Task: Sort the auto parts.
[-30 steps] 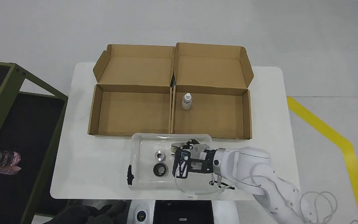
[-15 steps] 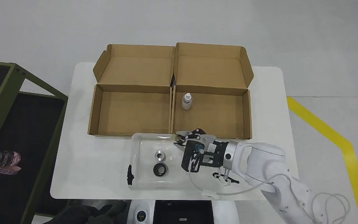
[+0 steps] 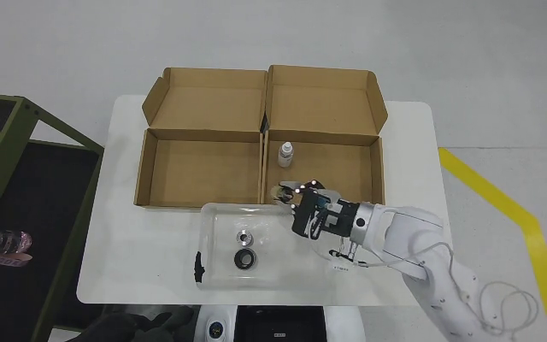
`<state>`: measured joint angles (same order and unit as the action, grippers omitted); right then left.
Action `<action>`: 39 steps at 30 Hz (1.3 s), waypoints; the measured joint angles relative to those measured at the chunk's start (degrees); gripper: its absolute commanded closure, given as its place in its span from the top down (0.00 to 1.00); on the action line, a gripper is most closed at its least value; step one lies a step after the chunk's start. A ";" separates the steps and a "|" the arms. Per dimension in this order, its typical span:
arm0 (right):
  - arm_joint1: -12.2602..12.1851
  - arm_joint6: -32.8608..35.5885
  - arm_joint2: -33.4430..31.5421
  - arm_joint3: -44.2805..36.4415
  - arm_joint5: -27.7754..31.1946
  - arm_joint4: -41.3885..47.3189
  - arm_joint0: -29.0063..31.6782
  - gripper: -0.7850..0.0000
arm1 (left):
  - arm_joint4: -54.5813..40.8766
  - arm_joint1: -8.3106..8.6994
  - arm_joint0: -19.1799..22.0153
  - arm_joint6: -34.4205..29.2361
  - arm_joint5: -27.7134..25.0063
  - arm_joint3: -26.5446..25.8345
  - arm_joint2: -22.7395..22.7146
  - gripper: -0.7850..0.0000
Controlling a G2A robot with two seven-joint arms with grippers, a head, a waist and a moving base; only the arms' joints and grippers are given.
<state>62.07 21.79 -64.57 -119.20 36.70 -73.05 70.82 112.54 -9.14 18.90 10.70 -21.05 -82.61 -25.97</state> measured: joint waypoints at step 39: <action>1.80 16.21 5.96 24.68 2.06 9.05 -18.45 0.00 | 0.00 0.00 0.00 0.00 0.00 0.00 0.00 1.00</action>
<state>63.87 38.00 -58.60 -94.52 38.76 -64.00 52.38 112.54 -9.14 18.90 10.70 -21.05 -82.61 -25.97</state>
